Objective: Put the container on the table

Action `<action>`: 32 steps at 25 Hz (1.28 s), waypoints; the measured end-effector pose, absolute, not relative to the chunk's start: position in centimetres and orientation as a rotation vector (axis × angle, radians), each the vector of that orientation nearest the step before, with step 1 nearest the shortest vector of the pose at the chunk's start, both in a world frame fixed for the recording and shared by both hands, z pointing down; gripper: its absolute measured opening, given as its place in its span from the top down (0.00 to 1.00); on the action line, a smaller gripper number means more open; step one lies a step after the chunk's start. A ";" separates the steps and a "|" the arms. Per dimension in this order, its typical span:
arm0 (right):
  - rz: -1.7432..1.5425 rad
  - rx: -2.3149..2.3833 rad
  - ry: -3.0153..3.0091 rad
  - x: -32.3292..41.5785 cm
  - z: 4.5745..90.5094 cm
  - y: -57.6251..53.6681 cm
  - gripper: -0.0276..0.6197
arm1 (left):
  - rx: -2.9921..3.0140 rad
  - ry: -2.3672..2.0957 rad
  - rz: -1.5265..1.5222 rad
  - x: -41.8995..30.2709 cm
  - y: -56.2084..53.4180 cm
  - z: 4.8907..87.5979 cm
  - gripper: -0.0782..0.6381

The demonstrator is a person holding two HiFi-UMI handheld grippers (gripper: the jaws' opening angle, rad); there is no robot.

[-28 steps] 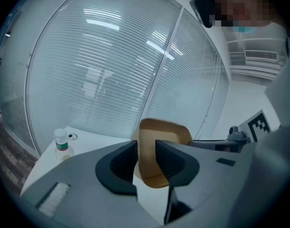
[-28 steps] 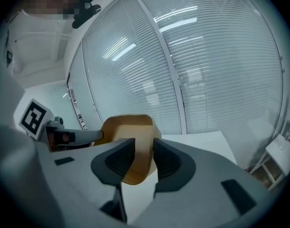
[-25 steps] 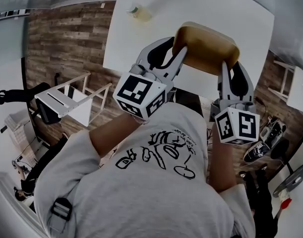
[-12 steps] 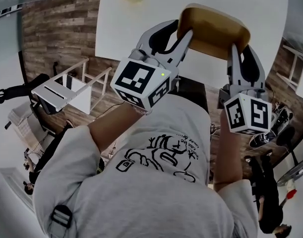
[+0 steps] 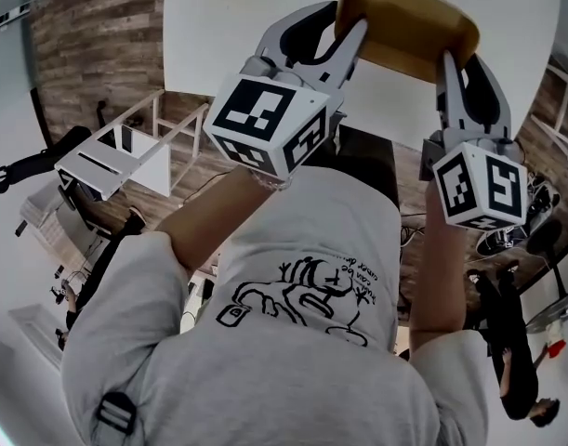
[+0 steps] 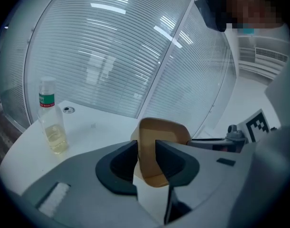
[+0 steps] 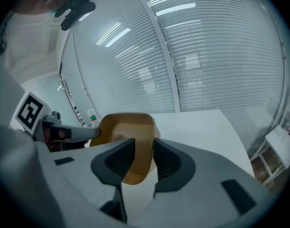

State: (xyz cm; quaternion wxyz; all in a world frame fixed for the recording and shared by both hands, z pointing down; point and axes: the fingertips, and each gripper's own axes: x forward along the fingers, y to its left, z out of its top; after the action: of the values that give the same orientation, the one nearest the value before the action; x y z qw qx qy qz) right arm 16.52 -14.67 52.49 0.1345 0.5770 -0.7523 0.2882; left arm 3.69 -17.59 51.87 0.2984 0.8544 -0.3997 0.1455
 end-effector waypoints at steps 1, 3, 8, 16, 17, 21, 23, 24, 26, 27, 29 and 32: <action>0.839 1.669 -2.174 16.6 53.1 -14.7 0.82 | 2.264 -1.060 0.391 3.7 -17.5 52.5 0.74; 0.849 1.661 -2.162 16.7 54.3 -14.8 0.82 | 2.255 -1.061 0.403 3.8 -17.5 53.6 0.74; 0.875 1.639 -2.126 16.9 56.4 -15.5 0.82 | 2.239 -1.057 0.440 3.9 -18.1 55.6 0.74; 0.939 1.598 -2.081 16.5 60.8 -15.2 0.82 | 2.198 -1.052 0.501 3.7 -17.8 60.1 0.74; 0.947 1.593 -2.075 16.4 61.2 -15.1 0.82 | 2.191 -1.051 0.507 3.6 -17.8 60.5 0.74; 0.964 1.588 -2.056 16.2 62.7 -15.1 0.82 | 2.161 -1.038 0.519 3.3 -17.7 62.5 0.74; 0.968 1.589 -2.049 16.2 63.3 -15.0 0.82 | 2.151 -1.030 0.525 3.3 -17.6 63.2 0.74; 0.972 1.588 -2.044 16.2 63.6 -15.0 0.82 | 2.150 -1.027 0.531 3.3 -17.6 63.5 0.74; 0.980 1.584 -2.037 16.3 64.1 -15.0 0.82 | 2.152 -1.024 0.543 3.4 -17.6 64.0 0.74; 0.983 1.582 -2.035 16.3 64.4 -15.0 0.82 | 2.153 -1.023 0.546 3.5 -17.6 64.3 0.74; 0.984 1.579 -2.036 16.4 65.0 -15.1 0.82 | 2.152 -1.024 0.550 3.5 -17.7 64.8 0.74; 0.983 1.574 -2.039 16.5 65.8 -15.4 0.82 | 2.151 -1.026 0.561 3.6 -18.0 65.6 0.74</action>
State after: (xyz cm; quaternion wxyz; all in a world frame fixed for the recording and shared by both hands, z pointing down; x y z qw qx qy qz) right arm 16.46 -15.43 65.75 0.1912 0.5604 -0.7259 0.3499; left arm 3.59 -17.97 65.57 0.3399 0.8263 -0.3940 0.2155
